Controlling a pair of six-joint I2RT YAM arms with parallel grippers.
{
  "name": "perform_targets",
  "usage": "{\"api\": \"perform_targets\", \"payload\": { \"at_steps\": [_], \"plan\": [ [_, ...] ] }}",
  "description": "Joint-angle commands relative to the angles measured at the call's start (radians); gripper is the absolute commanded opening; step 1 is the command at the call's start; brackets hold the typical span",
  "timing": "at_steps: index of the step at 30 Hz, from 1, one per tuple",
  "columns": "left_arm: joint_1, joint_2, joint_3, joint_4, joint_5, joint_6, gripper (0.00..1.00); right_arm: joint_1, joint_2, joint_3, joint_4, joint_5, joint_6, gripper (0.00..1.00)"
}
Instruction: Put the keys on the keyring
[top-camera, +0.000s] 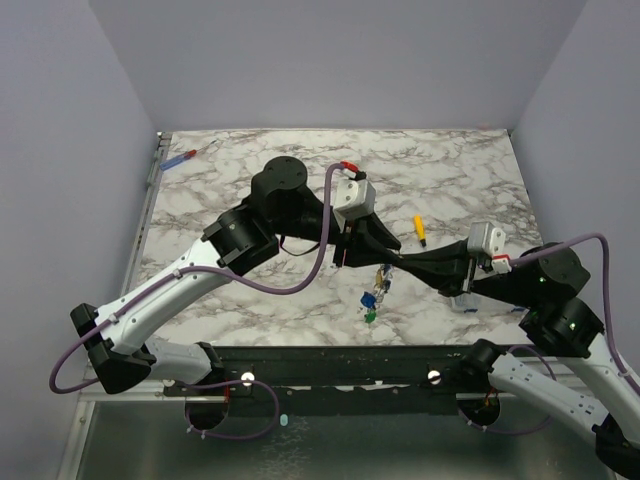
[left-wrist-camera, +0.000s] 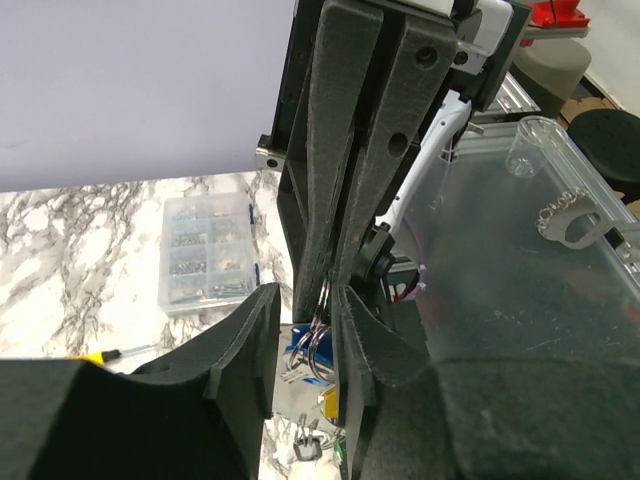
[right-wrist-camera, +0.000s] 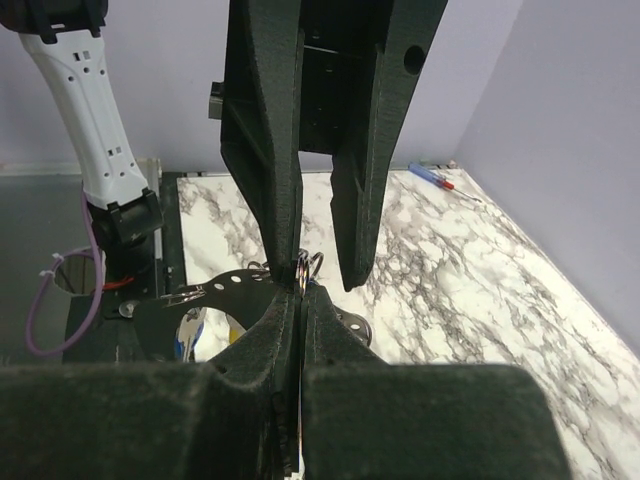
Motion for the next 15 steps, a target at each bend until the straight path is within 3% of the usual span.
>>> {"api": "perform_targets", "payload": {
  "at_steps": [1, 8, 12, 15],
  "plan": [
    [0.001, -0.025, -0.023, 0.013, -0.002, -0.002, 0.31, 0.006, -0.019, 0.047, 0.063, 0.021, 0.019, 0.01],
    [0.001, -0.018, -0.039, 0.013, -0.015, 0.006, 0.23, 0.006, -0.029, 0.048, 0.074, 0.014, 0.026, 0.01],
    [0.001, -0.017, -0.049, 0.013, -0.020, 0.008, 0.00, 0.004, -0.043, 0.041, 0.087, 0.009, 0.028, 0.01],
    [0.000, -0.020, -0.054, 0.012, -0.030, 0.008, 0.00, 0.005, -0.055, 0.030, 0.094, 0.008, 0.028, 0.01]
  ]
}}
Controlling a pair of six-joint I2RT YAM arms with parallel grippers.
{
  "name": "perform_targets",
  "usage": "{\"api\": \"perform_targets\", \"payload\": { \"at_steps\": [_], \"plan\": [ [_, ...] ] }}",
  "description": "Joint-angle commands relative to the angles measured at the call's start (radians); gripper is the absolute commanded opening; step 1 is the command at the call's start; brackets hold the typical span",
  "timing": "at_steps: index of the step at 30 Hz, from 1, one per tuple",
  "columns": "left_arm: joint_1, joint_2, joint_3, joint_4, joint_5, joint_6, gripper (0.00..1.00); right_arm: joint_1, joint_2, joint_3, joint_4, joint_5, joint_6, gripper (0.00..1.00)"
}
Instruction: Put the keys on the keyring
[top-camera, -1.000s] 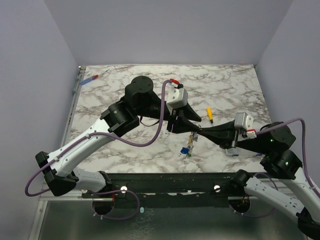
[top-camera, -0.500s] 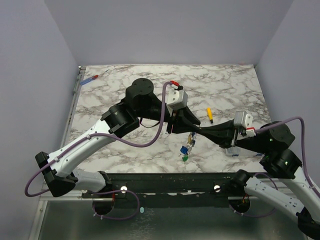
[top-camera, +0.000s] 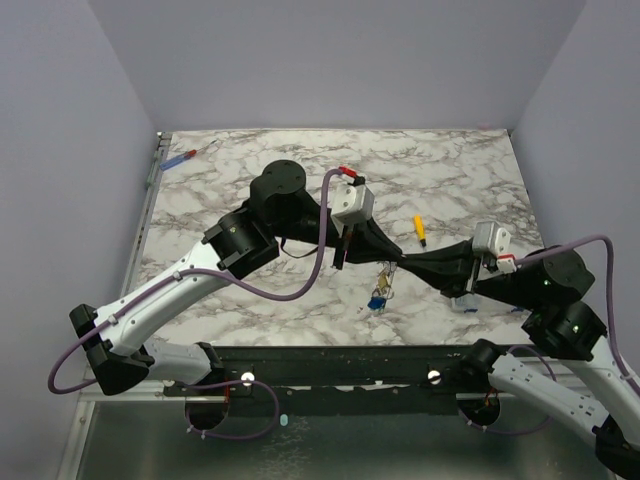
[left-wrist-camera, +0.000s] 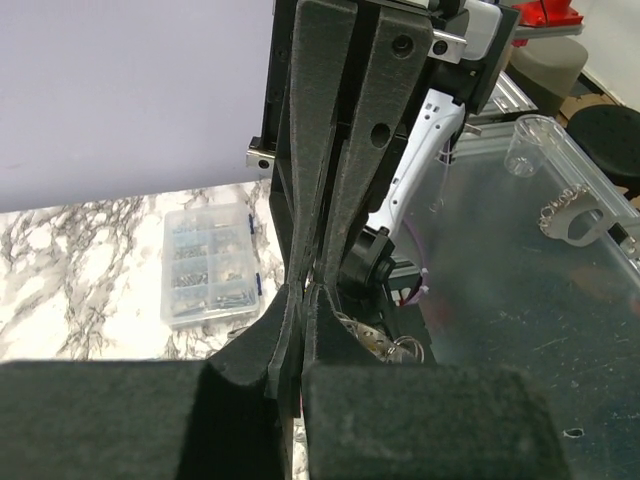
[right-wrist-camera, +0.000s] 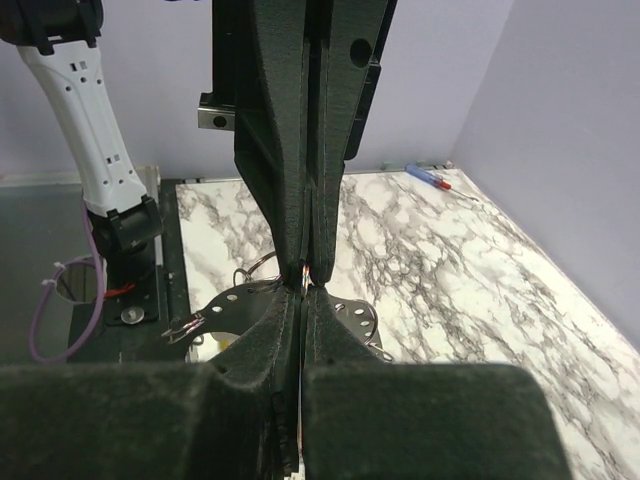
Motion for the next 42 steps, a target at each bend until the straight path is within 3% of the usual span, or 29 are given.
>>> {"api": "perform_targets", "payload": {
  "at_steps": [1, 3, 6, 10, 18, 25, 33, 42],
  "plan": [
    [0.001, -0.014, -0.025, -0.025, -0.036, 0.005, 0.00, 0.007, -0.037, 0.026, 0.094, 0.007, 0.006, 0.01],
    [0.000, -0.015, -0.020, -0.040, -0.064, 0.012, 0.00, 0.006, -0.037, 0.029, 0.079, 0.017, 0.005, 0.03],
    [0.001, -0.018, -0.005, -0.074, -0.109, 0.039, 0.00, 0.005, -0.026, 0.052, 0.014, 0.032, -0.012, 0.25],
    [0.002, -0.014, 0.010, -0.096, -0.122, 0.059, 0.00, 0.006, -0.017, 0.088, -0.102, 0.062, -0.044, 0.41],
    [0.003, -0.012, 0.004, -0.098, -0.123, 0.075, 0.00, 0.006, 0.020, 0.197, -0.348, 0.161, -0.124, 0.54],
    [0.002, -0.010, -0.017, -0.098, -0.139, 0.101, 0.00, 0.006, 0.202, 0.346, -0.572, 0.153, -0.140, 0.53],
    [0.001, -0.006, -0.040, -0.100, -0.161, 0.122, 0.00, 0.006, 0.300, 0.423, -0.632, 0.058, -0.137, 0.52],
    [0.000, -0.012, -0.055, -0.101, -0.151, 0.131, 0.00, 0.007, 0.344, 0.432, -0.644, 0.053, -0.137, 0.36]
  ]
}}
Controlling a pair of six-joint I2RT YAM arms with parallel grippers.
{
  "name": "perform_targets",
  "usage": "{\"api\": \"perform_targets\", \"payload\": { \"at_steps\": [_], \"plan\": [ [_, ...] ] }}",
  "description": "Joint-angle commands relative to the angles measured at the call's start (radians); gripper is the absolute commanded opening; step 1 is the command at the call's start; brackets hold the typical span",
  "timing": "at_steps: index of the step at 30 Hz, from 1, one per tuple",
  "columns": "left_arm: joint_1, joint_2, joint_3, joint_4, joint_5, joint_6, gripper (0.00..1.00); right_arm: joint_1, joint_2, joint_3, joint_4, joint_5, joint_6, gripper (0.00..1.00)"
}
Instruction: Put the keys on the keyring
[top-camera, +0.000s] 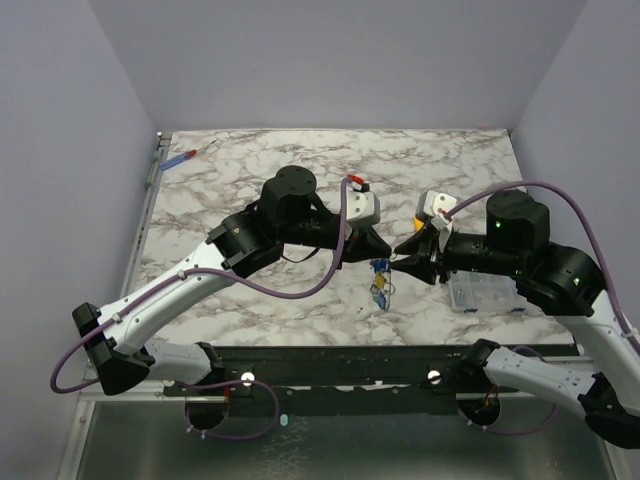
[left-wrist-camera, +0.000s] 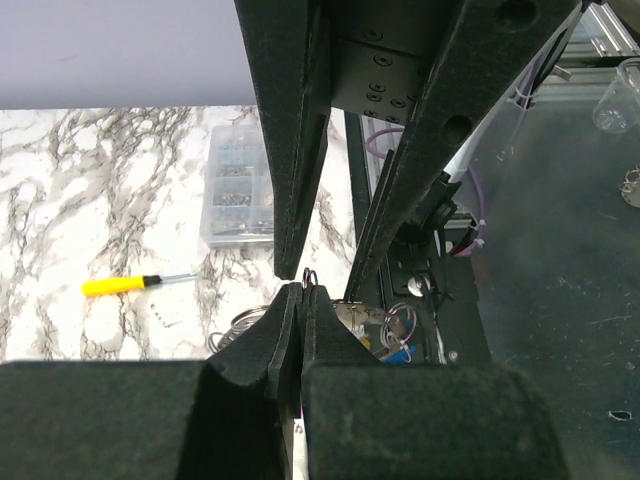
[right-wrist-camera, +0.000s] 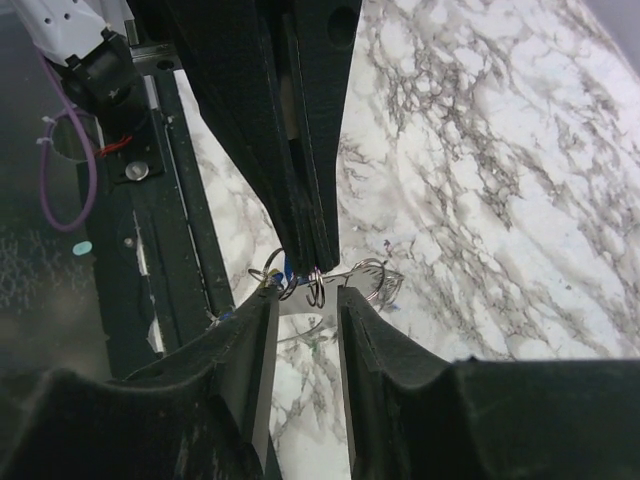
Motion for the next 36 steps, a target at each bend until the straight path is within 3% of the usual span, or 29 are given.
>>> {"api": "perform_targets", "payload": {
  "at_steps": [1, 16, 36],
  "plan": [
    [-0.002, -0.010, -0.014, 0.030, -0.006, 0.019, 0.00, 0.005, 0.012, 0.022, -0.036, -0.021, -0.004, 0.35],
    [-0.004, -0.014, -0.020, 0.021, 0.022, 0.012, 0.00, 0.006, 0.029, -0.018, 0.014, 0.009, -0.023, 0.36],
    [-0.013, -0.006, -0.016, 0.018, 0.051, 0.007, 0.00, 0.005, -0.029, -0.111, 0.115, -0.003, -0.054, 0.01]
  ]
}}
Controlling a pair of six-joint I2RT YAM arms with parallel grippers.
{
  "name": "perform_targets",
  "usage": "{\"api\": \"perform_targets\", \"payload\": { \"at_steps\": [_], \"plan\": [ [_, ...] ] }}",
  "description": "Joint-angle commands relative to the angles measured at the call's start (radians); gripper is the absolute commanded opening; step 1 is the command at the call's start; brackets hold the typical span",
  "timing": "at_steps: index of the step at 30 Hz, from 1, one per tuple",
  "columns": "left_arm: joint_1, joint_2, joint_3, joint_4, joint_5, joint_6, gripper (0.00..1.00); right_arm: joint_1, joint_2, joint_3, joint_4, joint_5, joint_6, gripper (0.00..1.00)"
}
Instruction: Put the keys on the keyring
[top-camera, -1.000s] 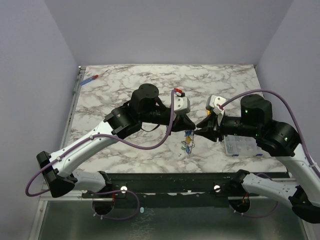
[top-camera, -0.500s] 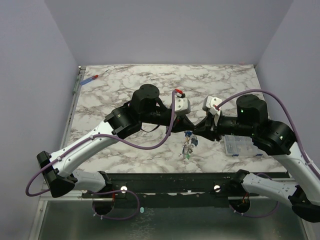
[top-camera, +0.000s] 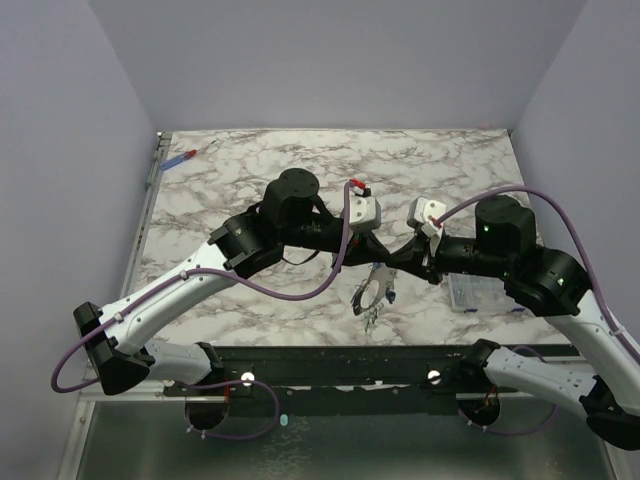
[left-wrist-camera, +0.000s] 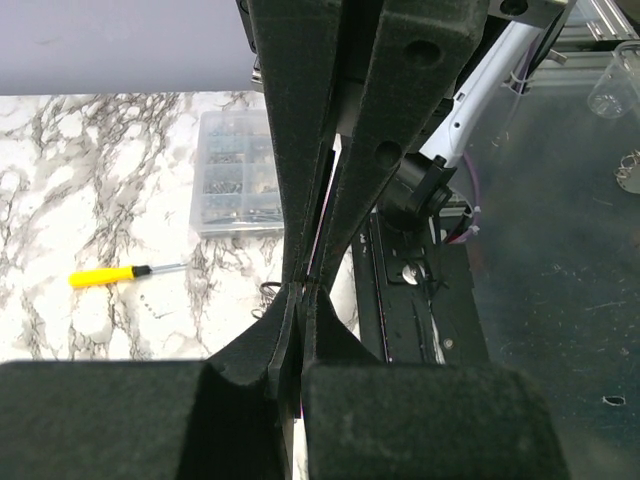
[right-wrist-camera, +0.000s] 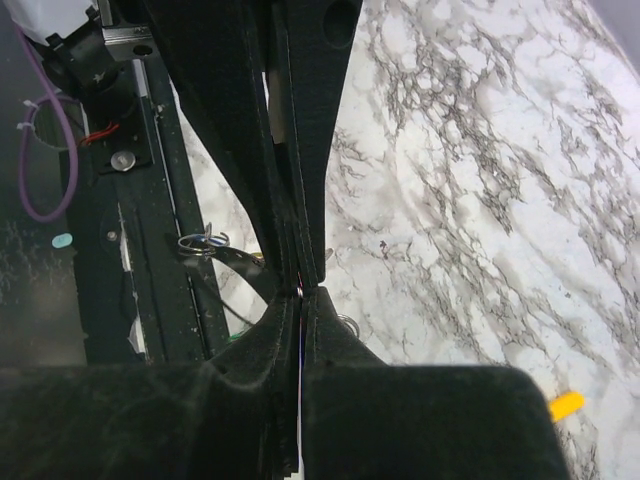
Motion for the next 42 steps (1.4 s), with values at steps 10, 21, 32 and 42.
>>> {"api": "perform_targets", "payload": {
  "at_steps": [10, 21, 32, 42],
  "plan": [
    [-0.012, -0.029, 0.031, 0.056, -0.059, -0.023, 0.51, 0.006, -0.090, -0.082, 0.098, 0.056, -0.075, 0.01],
    [-0.012, -0.043, -0.016, 0.125, -0.228, -0.048, 0.37, 0.006, -0.111, -0.070, 0.055, 0.167, -0.158, 0.01],
    [-0.028, 0.026, -0.082, 0.368, -0.171, -0.190, 0.33, 0.005, -0.276, -0.226, 0.246, 0.242, -0.263, 0.01],
    [-0.074, 0.075, -0.074, 0.460, -0.101, -0.208, 0.33, 0.006, -0.389, -0.357, 0.424, 0.208, -0.285, 0.01]
  ]
}}
